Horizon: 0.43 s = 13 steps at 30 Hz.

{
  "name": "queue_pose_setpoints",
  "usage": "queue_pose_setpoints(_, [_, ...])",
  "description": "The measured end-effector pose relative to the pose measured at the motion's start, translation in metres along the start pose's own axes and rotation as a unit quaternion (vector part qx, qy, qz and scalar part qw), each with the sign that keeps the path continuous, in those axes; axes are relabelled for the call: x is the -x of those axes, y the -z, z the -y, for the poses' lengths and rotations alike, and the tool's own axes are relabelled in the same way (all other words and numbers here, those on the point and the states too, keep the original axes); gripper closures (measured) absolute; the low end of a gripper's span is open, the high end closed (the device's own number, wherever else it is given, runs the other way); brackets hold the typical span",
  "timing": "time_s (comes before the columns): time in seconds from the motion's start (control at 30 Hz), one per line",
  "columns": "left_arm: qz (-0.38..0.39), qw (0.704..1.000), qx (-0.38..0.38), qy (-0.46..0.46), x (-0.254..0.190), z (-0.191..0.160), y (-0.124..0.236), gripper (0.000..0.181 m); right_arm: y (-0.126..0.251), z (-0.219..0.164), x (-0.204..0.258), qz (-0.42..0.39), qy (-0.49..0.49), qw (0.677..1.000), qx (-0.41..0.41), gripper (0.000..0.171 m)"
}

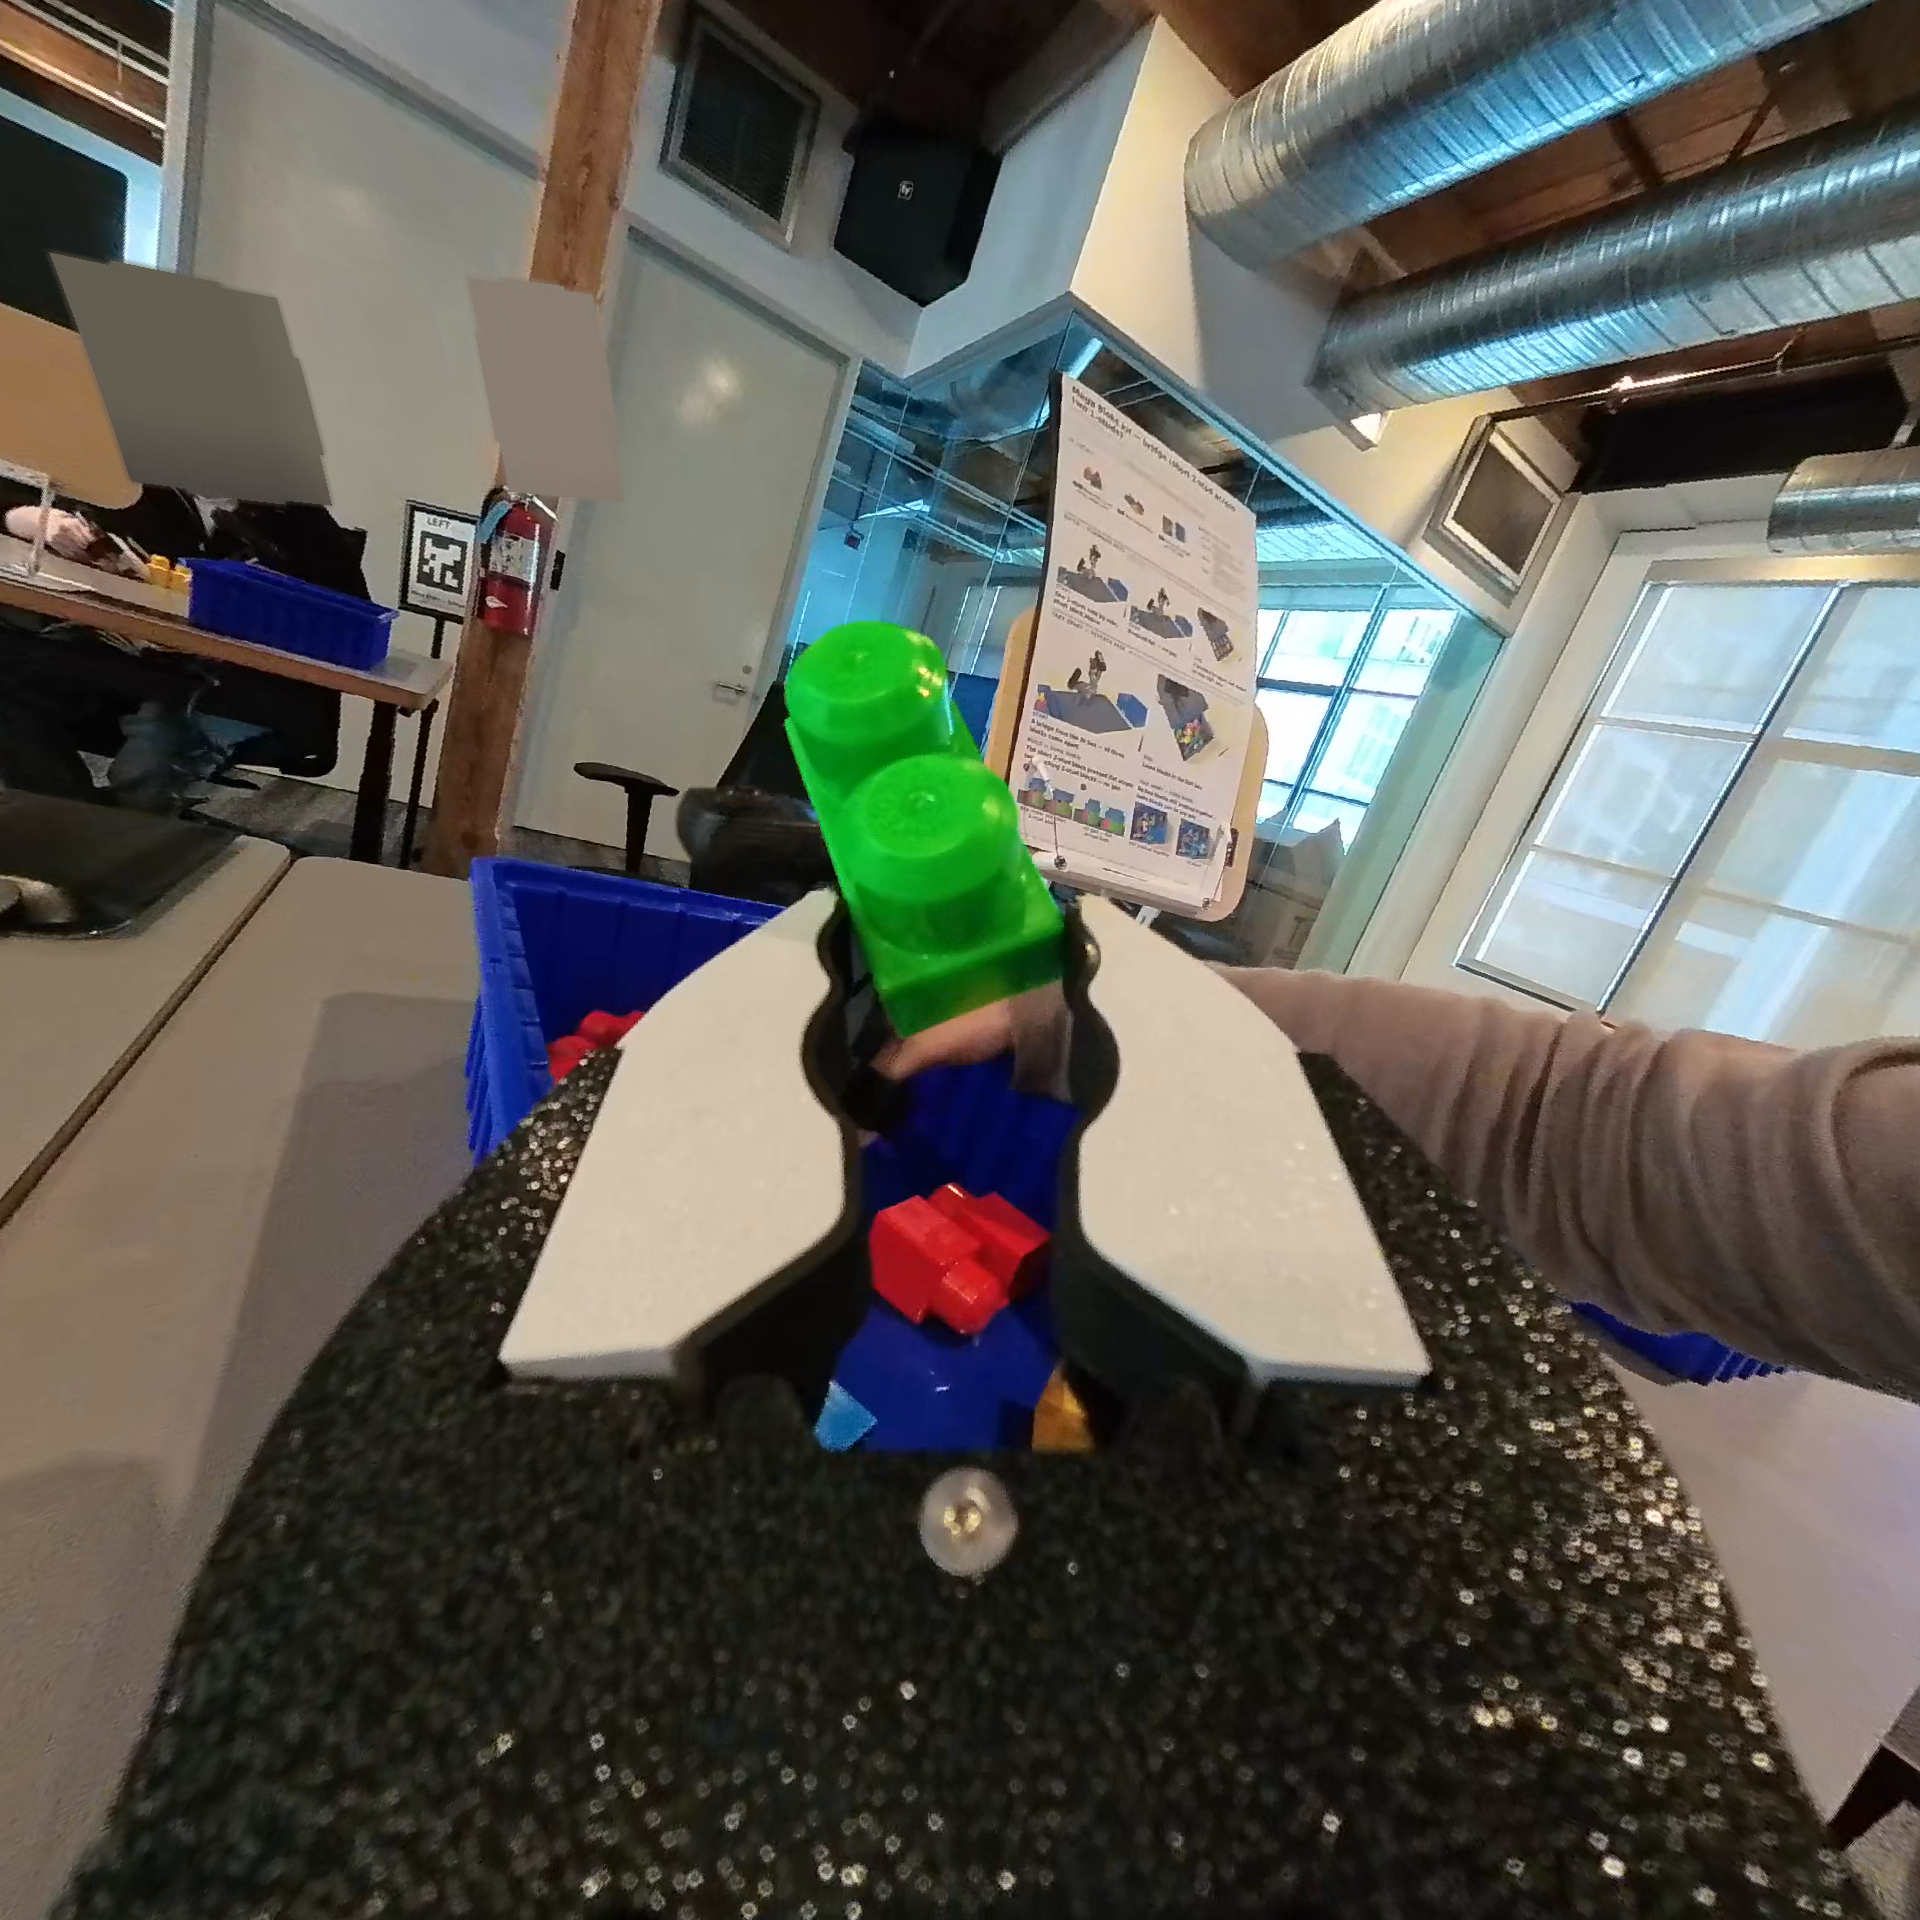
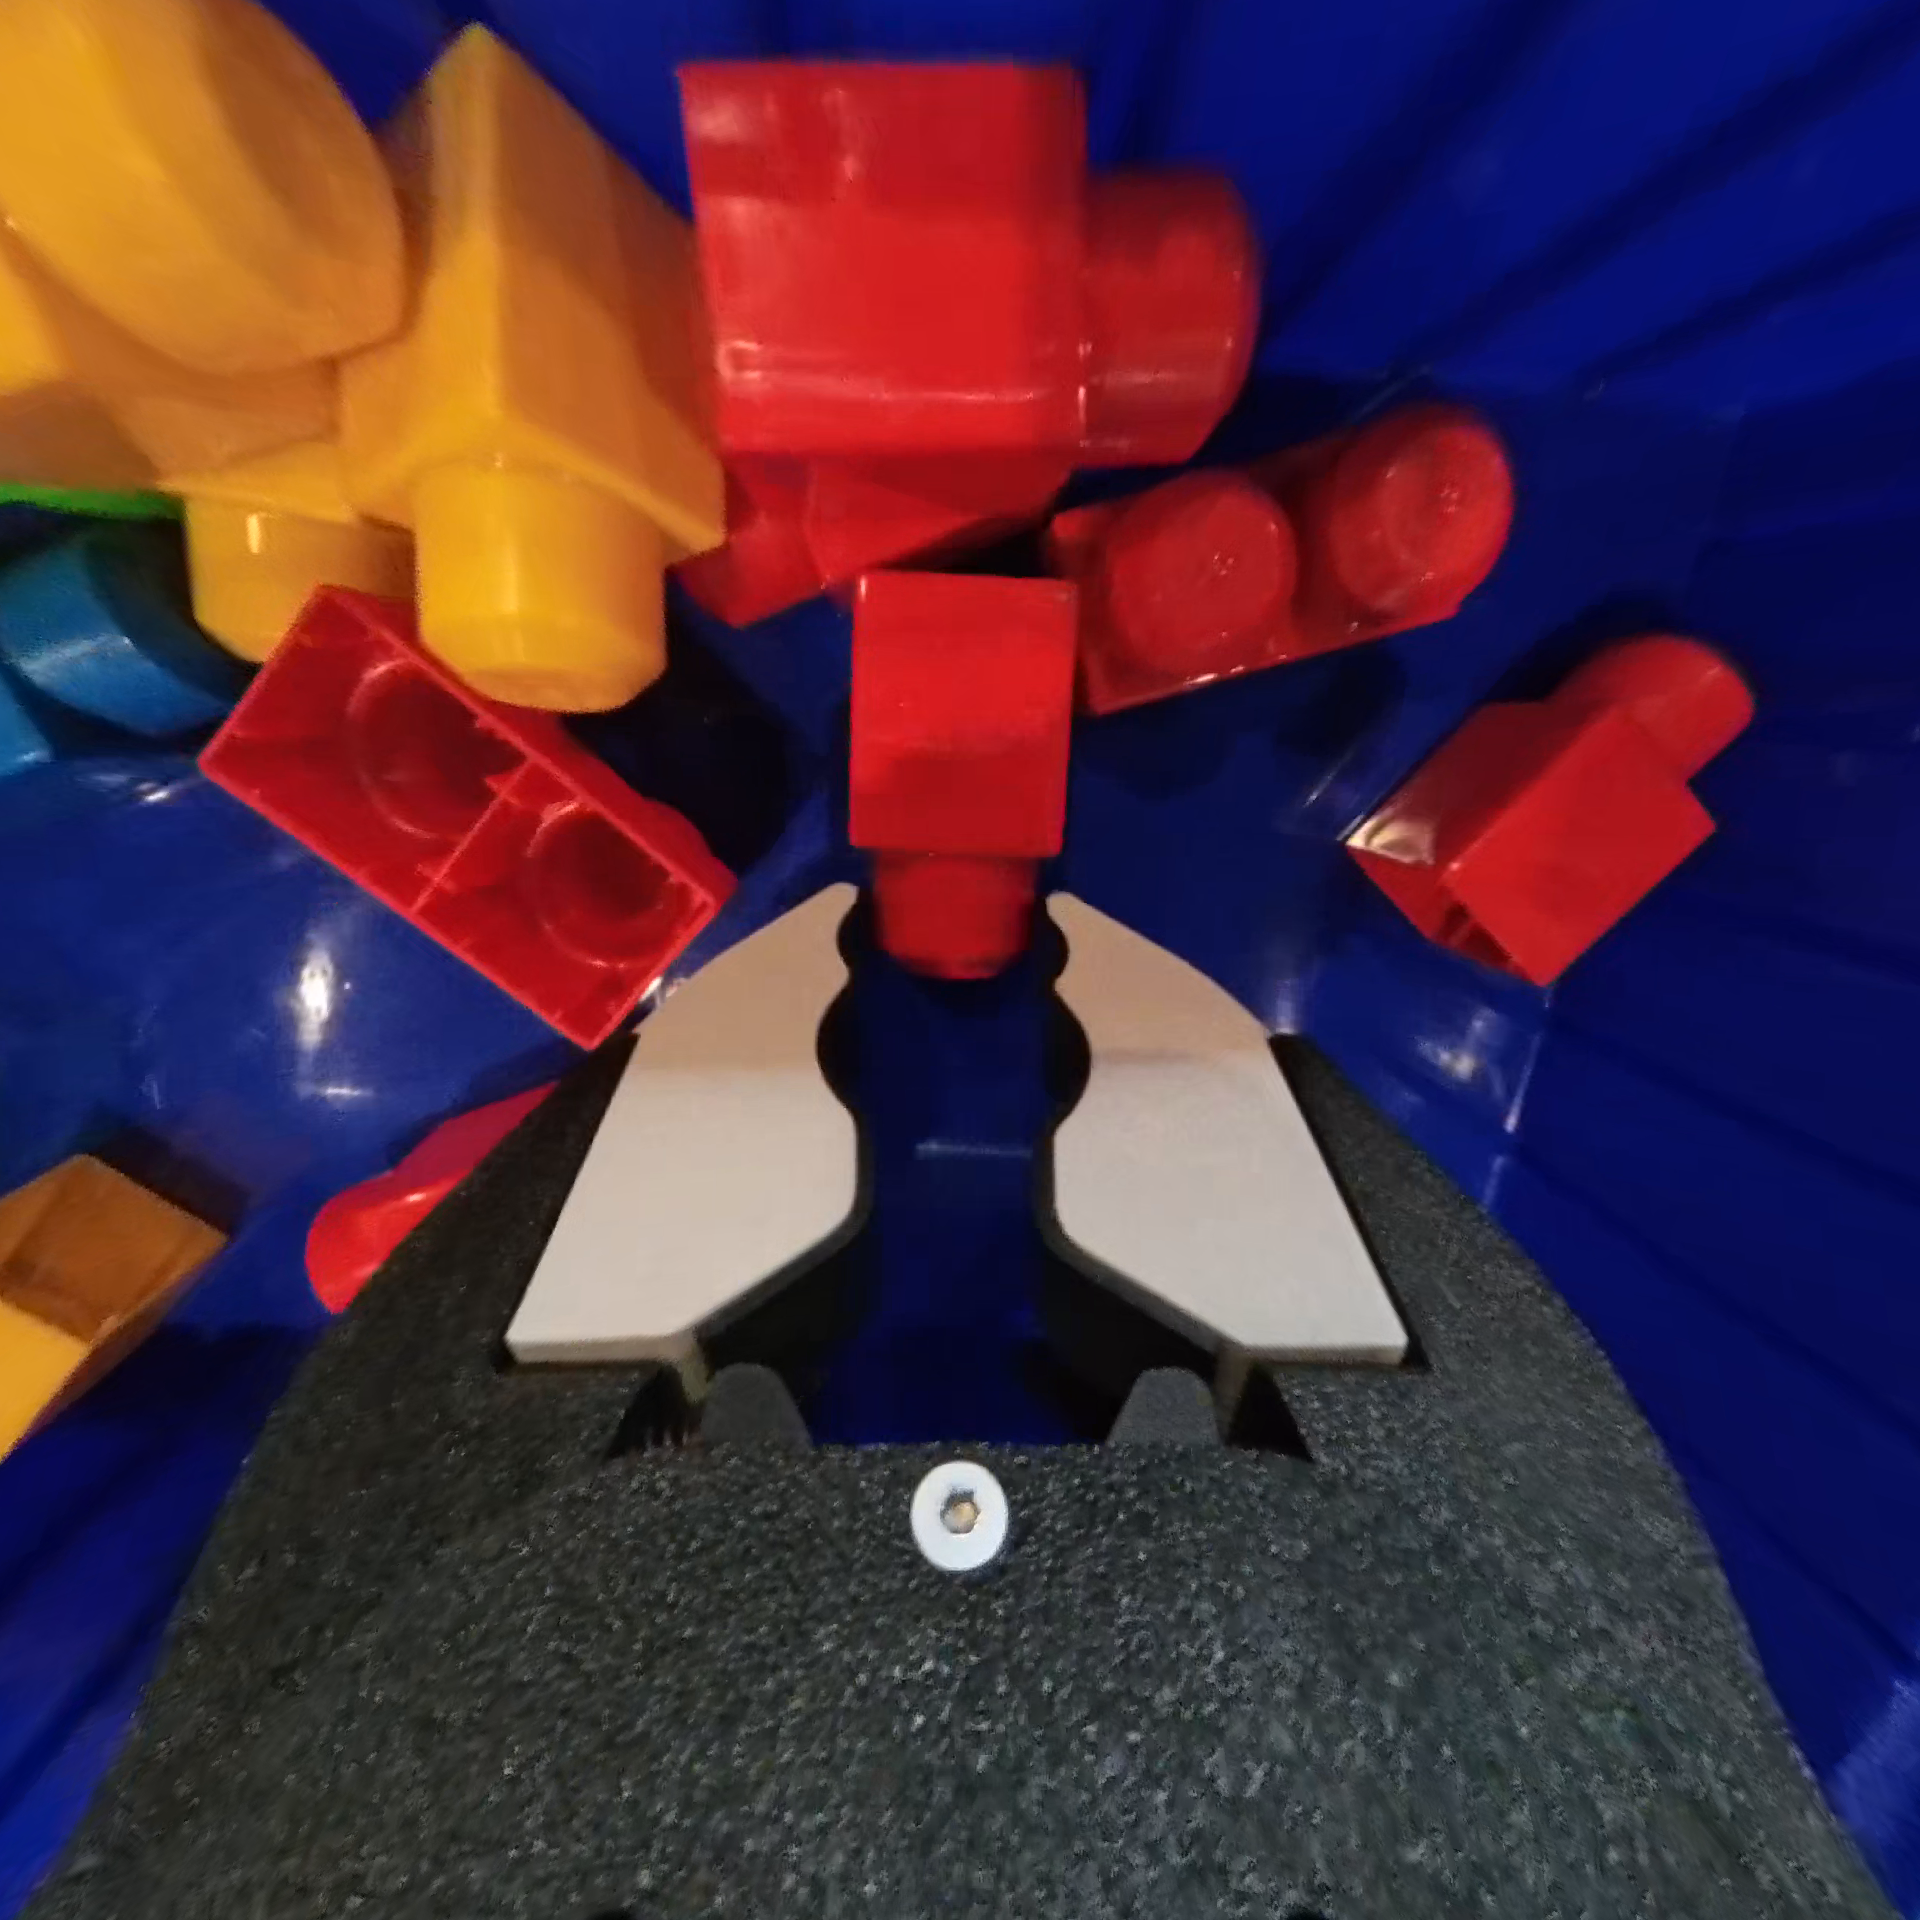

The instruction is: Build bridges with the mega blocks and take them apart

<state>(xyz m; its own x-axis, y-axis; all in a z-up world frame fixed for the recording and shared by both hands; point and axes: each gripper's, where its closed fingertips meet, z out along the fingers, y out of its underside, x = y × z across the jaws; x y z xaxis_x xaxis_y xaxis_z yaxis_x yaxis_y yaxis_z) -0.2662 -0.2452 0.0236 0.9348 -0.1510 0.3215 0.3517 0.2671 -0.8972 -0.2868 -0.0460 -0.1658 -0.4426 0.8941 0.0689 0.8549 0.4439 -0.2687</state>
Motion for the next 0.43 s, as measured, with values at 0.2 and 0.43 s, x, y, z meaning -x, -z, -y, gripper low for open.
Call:
queue_pose_setpoints(0.2, [-0.001, 1.0, 0.0, 0.0, 0.0, 0.0, 0.0, 0.142, 0.069, -0.007, 0.026, -0.021, 0.04, 0.998, -0.041, 0.141])
queue_pose_setpoints(0.43, [0.0, 1.0, 0.001, 0.0, 0.0, 0.0, 0.0, 0.143, 0.167, -0.102, 0.069, -0.072, 0.04, 0.996, 0.028, 0.142])
